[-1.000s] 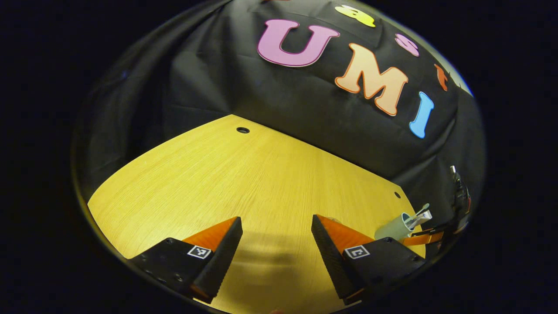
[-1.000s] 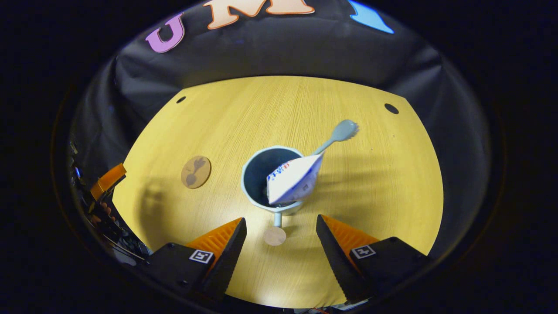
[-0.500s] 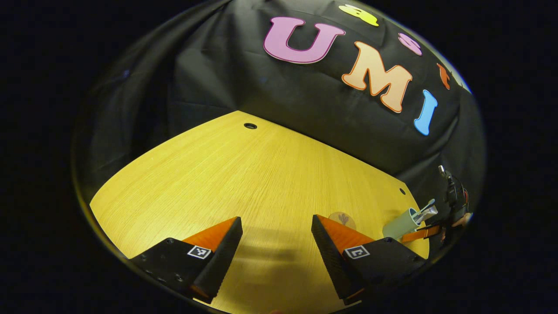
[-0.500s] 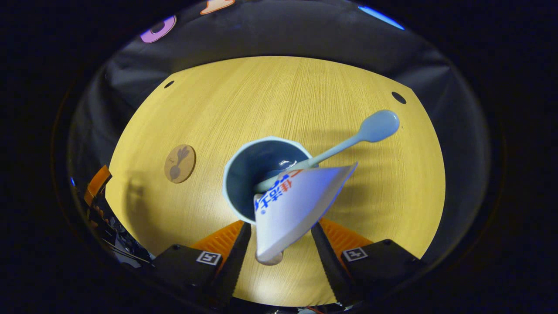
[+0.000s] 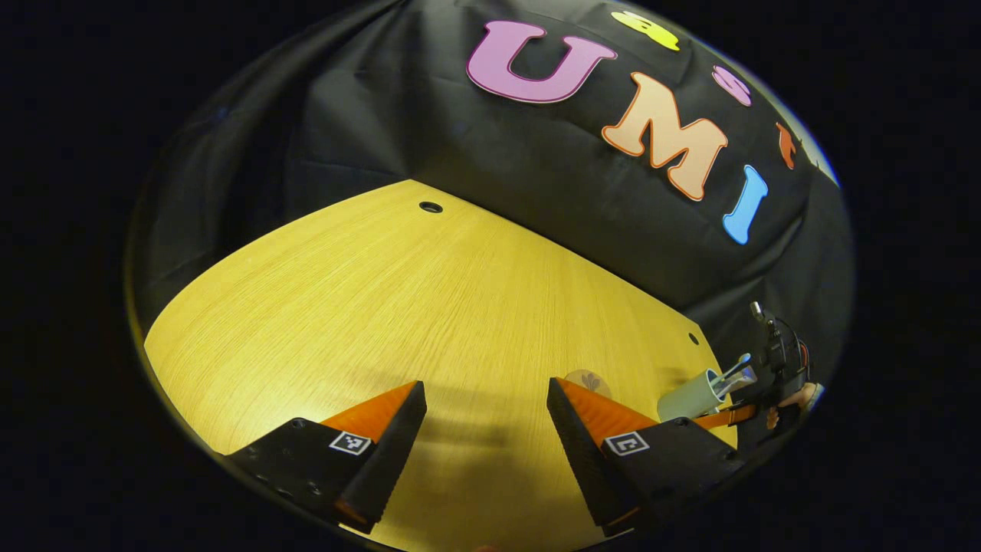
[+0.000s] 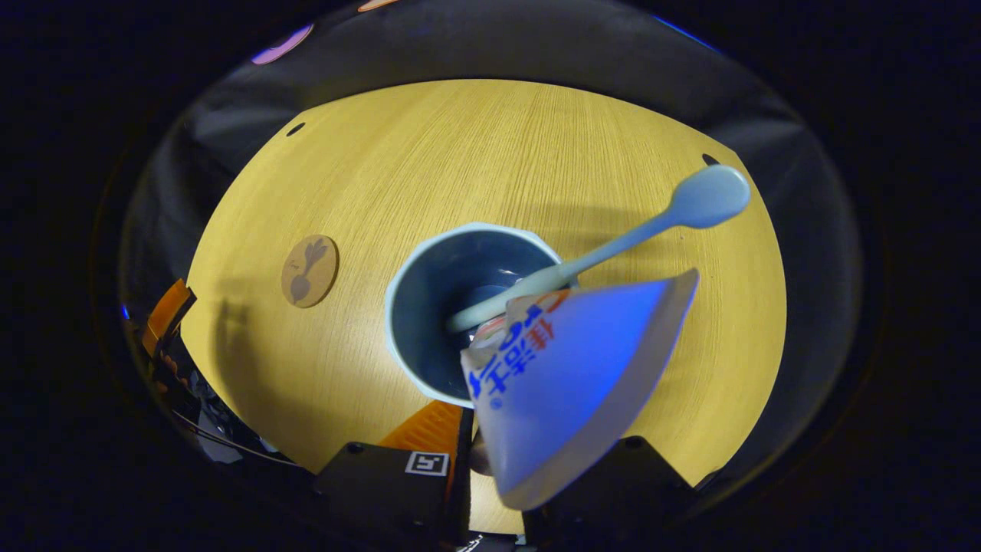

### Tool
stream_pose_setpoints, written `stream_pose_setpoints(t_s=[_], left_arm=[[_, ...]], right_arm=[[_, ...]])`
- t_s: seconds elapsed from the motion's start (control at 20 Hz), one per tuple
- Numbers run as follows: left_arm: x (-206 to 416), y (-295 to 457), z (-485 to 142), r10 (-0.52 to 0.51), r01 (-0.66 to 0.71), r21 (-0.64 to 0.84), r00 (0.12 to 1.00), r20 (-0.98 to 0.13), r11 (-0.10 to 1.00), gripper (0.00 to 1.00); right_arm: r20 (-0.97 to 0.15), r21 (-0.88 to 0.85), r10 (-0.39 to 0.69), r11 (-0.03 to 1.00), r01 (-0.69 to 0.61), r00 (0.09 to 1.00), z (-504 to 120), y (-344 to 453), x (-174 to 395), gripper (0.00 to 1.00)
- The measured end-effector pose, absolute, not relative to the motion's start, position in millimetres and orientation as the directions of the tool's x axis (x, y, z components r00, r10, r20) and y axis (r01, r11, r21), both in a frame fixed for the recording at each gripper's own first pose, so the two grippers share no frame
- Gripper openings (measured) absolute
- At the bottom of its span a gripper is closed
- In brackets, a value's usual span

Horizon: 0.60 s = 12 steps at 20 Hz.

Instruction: Put the toothbrush and toothpaste on the desktop into the cup, then pick up the cup and place it on the coaster on the desktop.

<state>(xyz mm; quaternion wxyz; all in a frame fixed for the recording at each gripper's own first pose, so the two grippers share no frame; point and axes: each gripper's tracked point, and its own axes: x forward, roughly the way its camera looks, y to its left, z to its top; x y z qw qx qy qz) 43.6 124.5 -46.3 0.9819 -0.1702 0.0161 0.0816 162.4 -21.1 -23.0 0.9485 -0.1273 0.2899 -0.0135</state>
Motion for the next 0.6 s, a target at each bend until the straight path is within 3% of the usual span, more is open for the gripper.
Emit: stream_pose_setpoints(t_s=[0.4,0.6], left_arm=[[37,123,-48,0.136,-0.153,-0.324,0.988,-0.076,0.934,0.94],[27,128,-53,0.152,-0.172,-0.331,0.985,-0.084,0.928,0.94]], right_arm=[[-0.493,-0.308,-0.127,0.951,-0.036,0.861,-16,-18,162,0.24],[-0.488,-0.301,-0.072,0.949,-0.090,0.870,-17,11,158,0.22]])
